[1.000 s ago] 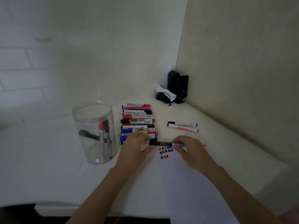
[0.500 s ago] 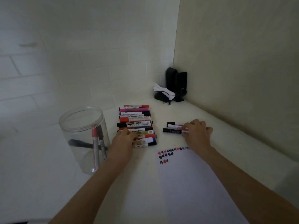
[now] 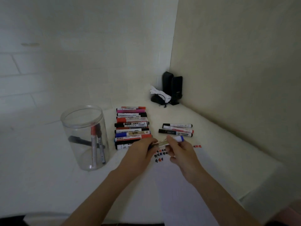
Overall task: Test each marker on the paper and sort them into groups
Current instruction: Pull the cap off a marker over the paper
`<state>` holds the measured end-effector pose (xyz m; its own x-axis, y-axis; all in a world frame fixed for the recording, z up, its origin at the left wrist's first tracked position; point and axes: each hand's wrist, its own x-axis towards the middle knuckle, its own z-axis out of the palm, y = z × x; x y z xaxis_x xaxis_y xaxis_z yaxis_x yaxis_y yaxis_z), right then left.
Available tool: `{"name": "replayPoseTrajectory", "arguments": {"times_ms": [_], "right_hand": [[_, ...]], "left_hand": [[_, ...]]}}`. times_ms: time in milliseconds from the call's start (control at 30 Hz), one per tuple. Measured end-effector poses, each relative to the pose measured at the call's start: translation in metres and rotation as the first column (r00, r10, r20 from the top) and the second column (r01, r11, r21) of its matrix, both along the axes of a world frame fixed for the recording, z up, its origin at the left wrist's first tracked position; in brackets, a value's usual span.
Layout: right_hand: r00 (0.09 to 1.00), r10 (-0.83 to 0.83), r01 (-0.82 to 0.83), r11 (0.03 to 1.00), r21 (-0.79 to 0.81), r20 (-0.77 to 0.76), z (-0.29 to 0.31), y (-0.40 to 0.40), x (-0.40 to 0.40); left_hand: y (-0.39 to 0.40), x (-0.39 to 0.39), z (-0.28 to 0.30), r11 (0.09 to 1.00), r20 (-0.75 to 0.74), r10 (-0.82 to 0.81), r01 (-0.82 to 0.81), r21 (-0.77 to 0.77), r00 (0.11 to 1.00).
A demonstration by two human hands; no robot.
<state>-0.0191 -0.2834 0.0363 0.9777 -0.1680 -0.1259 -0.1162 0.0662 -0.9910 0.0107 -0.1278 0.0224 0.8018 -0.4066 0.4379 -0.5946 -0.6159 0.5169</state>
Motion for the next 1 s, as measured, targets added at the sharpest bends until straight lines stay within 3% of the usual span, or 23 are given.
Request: {"name": "replayPoseTrajectory", "arguments": {"times_ms": [167,333,567,700,800,1000], "right_hand": [[0.999,0.051,-0.051,0.999,-0.006,-0.005,0.004,0.006,-0.017],[0.988,0.113,-0.102,0.989,-0.108,0.106,0.011,0.003,-0.027],[0.989,0.132,-0.135,0.990,0.033,0.066,0.006,0.003,-0.028],[0.991,-0.120,0.109,0.980,0.164,0.060,0.005,-0.023,-0.016],[0.990,-0.142,0.141,0.990,0.014,0.018,0.002,-0.038,-0.009],[0.997,-0.069,0.076,0.980,-0.186,0.043,-0.007,-0.037,0.012]], "left_hand": [[0.003,-0.019,-0.002,0.995,-0.006,-0.037,0.038,0.093,0.999],[0.020,-0.025,0.001,0.997,-0.036,-0.072,0.072,0.023,0.997],[0.014,-0.029,0.009,0.996,-0.100,-0.072,0.067,-0.053,0.992],[0.021,-0.024,-0.010,0.982,-0.241,0.124,-0.084,0.169,0.963],[0.019,-0.020,-0.024,0.927,-0.185,0.168,-0.091,0.363,0.968],[-0.002,-0.001,-0.031,0.864,-0.119,0.187,-0.105,0.493,0.975]]}}
